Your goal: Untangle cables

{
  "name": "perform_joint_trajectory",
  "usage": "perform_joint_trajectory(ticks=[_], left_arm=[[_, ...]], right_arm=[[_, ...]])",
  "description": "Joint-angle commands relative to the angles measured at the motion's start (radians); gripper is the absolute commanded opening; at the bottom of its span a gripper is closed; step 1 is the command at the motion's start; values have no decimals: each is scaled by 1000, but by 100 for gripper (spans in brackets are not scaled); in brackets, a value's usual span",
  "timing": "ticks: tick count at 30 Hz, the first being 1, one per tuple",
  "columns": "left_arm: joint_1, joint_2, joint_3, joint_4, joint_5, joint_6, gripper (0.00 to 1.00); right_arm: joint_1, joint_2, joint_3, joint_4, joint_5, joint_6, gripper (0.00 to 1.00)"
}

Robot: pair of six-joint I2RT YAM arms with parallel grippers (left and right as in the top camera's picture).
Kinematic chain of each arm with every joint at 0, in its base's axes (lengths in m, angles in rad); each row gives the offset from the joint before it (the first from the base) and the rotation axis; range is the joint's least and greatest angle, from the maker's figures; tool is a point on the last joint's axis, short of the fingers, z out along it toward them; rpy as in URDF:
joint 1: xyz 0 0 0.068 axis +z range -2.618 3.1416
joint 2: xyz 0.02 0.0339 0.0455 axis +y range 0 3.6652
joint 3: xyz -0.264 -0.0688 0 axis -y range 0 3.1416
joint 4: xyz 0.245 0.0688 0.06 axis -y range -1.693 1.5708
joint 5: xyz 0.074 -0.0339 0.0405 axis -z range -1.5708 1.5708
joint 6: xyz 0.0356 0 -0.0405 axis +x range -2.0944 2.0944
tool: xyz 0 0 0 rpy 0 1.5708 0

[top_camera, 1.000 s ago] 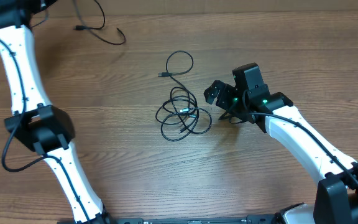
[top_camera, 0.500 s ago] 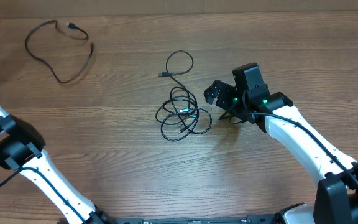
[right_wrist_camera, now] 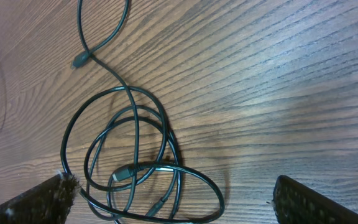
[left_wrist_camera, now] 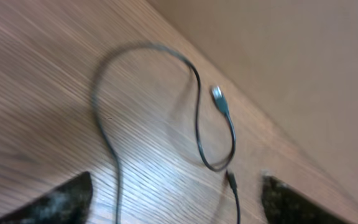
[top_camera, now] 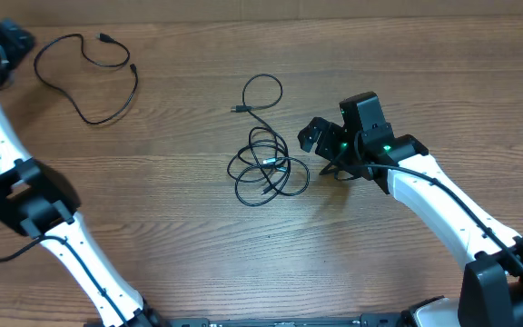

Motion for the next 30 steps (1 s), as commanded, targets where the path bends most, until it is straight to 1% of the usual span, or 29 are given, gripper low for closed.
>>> perform_joint_trajectory(ticks=[1, 4, 6, 8, 10, 12, 14, 18, 24, 26, 30], left_arm=[[-77, 11, -69, -2, -158, 48, 91], [-119, 11, -122, 22, -387, 47, 93], [-136, 11, -160, 52, -450, 47, 91], [-139, 12, -196, 94, -438, 48, 91], [-139, 14, -240, 144, -411, 48, 88], [-139, 27, -269, 184, -393, 48, 88], [-138, 44, -281, 199, -389, 48, 87], [-131, 92, -284, 216, -390, 48, 82], [-112, 137, -287, 240, -382, 44, 79], [-108, 141, -287, 251, -382, 45, 75], [-100, 142, -289, 276, -371, 45, 63]], right_arm=[[2, 2, 3, 5, 11, -7, 100], [2, 2, 3, 5, 11, -7, 100], [2, 2, 3, 5, 11, -7, 100], [2, 2, 3, 5, 11, -7, 100], [2, 2, 3, 5, 11, -7, 100], [2, 2, 3, 5, 11, -7, 100], [2, 2, 3, 5, 11, -7, 100], [2, 2, 3, 5, 11, -7, 100], [2, 2, 3, 5, 11, -7, 100], [2, 2, 3, 5, 11, -7, 100], [2, 2, 3, 5, 11, -7, 100]])
